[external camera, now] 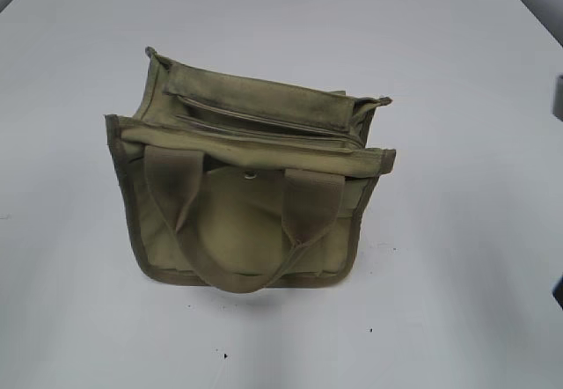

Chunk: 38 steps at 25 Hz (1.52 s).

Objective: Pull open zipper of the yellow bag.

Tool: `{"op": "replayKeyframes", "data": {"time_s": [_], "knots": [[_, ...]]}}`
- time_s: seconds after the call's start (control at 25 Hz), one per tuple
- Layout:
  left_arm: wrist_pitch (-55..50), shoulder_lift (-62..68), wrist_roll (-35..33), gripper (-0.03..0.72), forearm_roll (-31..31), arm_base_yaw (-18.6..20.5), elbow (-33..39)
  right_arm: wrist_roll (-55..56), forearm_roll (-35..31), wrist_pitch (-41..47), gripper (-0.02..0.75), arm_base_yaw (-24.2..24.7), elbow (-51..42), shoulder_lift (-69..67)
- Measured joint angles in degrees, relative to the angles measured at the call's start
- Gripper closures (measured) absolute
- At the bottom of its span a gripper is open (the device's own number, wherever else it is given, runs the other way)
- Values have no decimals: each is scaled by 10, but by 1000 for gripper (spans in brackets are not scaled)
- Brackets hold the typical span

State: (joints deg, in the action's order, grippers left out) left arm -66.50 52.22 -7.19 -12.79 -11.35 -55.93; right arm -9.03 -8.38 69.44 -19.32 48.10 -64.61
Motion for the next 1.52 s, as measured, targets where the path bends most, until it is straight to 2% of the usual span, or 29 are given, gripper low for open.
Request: {"op": "replayKeyframes", "data": {"time_s": [0.24, 0.4, 0.56, 0.76, 1.52], "knots": [[10, -224, 11, 235, 87, 0, 163, 1, 22, -15, 248, 0, -119, 148], [15, -349, 12, 235, 94, 0, 237, 1, 36, -31, 248, 0, -182, 254], [50, -430, 12, 235, 94, 0, 251, 1, 38, -57, 248, 0, -195, 332], [54, -455, 12, 235, 94, 0, 259, 2, 42, -66, 248, 0, -202, 386], [56, -456, 12, 235, 94, 0, 262, 3, 42, -68, 248, 0, -202, 387]]}}
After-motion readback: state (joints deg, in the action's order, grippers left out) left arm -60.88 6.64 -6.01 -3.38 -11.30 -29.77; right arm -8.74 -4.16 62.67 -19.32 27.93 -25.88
